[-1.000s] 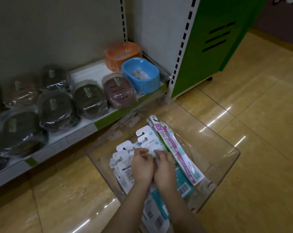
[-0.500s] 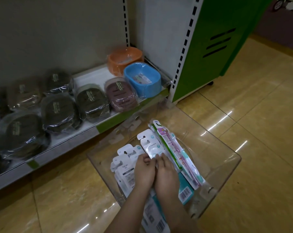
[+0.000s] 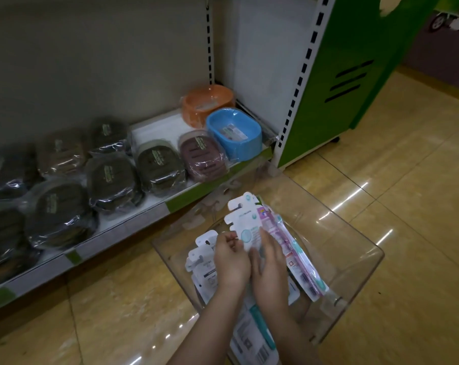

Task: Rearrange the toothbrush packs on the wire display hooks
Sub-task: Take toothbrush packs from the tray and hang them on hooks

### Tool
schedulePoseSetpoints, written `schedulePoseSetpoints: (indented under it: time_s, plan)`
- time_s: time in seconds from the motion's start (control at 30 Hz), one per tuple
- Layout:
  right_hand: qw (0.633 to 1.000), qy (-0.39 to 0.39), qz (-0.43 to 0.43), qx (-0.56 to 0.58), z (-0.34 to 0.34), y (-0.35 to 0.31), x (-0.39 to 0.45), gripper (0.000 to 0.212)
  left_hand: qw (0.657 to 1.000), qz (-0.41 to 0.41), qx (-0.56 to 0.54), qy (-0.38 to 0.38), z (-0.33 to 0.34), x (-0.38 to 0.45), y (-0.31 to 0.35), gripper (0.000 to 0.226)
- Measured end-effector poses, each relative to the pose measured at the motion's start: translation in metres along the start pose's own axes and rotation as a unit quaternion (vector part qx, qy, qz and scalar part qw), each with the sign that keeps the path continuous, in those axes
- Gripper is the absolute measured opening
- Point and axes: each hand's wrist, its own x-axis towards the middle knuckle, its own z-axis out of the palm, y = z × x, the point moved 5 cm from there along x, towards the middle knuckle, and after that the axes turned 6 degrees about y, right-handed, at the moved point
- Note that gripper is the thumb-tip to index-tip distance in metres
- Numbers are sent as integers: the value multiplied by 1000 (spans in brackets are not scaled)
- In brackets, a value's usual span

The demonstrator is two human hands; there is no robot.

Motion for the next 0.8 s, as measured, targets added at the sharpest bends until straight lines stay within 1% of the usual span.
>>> schedulePoseSetpoints:
  time_s: [0.07, 0.1, 0.13, 0.2, 0.23, 0.3, 0.37, 0.5, 0.6, 0.7, 0.8]
  plan:
    - [999, 27, 23, 41, -6, -9, 4, 53, 1000, 20, -12, -3, -7, -3, 17, 10]
    - [997, 28, 37, 62, -9, -14, 7, 52, 999, 25, -25, -5, -12, -3, 26, 9]
    - [995, 23, 49, 88, -13, -20, 10, 46, 999, 31, -36, -7, -17, -4, 34, 8]
    - [986, 13, 73, 147, -23, -36, 16, 24, 997, 50, -58, -16, -28, -1, 50, 8]
    - [983, 15, 79, 164, -28, -44, 18, 18, 996, 55, -71, -26, -33, -1, 57, 7]
    - [979, 23, 81, 187, -42, -62, 23, 13, 992, 65, -99, -50, -43, -2, 72, 7]
    - [976, 24, 76, 202, -55, -81, 27, 14, 987, 82, -116, -68, -52, -6, 90, 10]
    - [973, 28, 80, 216, -81, -117, 33, 17, 977, 86, -153, -124, -63, -20, 129, 18]
    - [966, 22, 85, 244, -104, -145, 35, 21, 971, 94, -161, -150, -71, -38, 163, 25]
    - [962, 18, 85, 260, -135, -176, 37, 22, 967, 76, -176, -165, -75, -57, 195, 29]
    - [963, 14, 78, 257, -165, -204, 41, 22, 966, 60, -181, -175, -79, -76, 221, 38]
